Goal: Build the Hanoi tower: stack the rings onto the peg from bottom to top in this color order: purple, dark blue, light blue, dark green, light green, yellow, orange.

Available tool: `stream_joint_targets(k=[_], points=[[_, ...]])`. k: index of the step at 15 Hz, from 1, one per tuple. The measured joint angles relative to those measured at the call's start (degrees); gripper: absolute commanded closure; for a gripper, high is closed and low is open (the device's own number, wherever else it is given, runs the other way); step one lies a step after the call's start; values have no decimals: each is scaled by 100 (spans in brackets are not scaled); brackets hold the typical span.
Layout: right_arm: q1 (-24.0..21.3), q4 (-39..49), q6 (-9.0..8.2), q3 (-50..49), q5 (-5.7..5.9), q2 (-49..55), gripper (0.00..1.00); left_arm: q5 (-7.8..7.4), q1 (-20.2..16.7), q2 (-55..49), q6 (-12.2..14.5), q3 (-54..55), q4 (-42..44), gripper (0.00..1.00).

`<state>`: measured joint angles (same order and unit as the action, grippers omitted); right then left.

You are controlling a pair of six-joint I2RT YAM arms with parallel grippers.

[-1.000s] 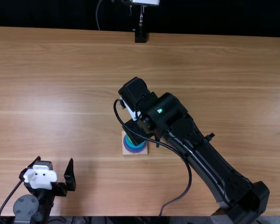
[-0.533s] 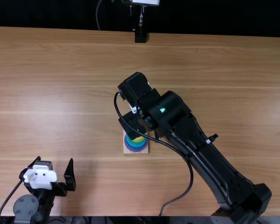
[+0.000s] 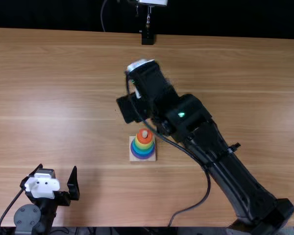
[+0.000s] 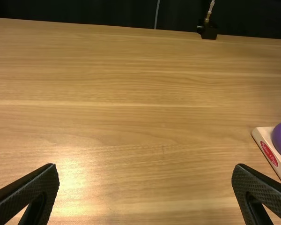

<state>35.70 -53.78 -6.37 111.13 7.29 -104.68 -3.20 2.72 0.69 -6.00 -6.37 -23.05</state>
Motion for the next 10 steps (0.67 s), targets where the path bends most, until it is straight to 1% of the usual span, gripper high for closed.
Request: stream_joint_targets(k=[2,4,5,6,7,8,9,10], points=[[-656,955,-15,-673,7,693,0,0,2,-2,0,2,-2,0],[-1261,1622,9,-1637,22,1451,0,0,0,-2,0,0,0,0],[-1558,1878,55,-2151,20,1891,0,0,0,-2,0,0,0,0],[-1858,2188,136,-2605,17,2295,0,0,0,-2,0,0,0,0],[-2218,2632,282,-3084,-26,2721,0,0,2,0,-2,0,0,0],[-2542,3128,487,-3569,-197,3097,0,2,0,0,2,2,0,0],[-2767,3462,697,-3989,-494,3423,0,-2,0,-2,-2,0,2,0],[-2966,3648,890,-4350,-892,3727,0,2,0,-2,-2,0,0,0]])
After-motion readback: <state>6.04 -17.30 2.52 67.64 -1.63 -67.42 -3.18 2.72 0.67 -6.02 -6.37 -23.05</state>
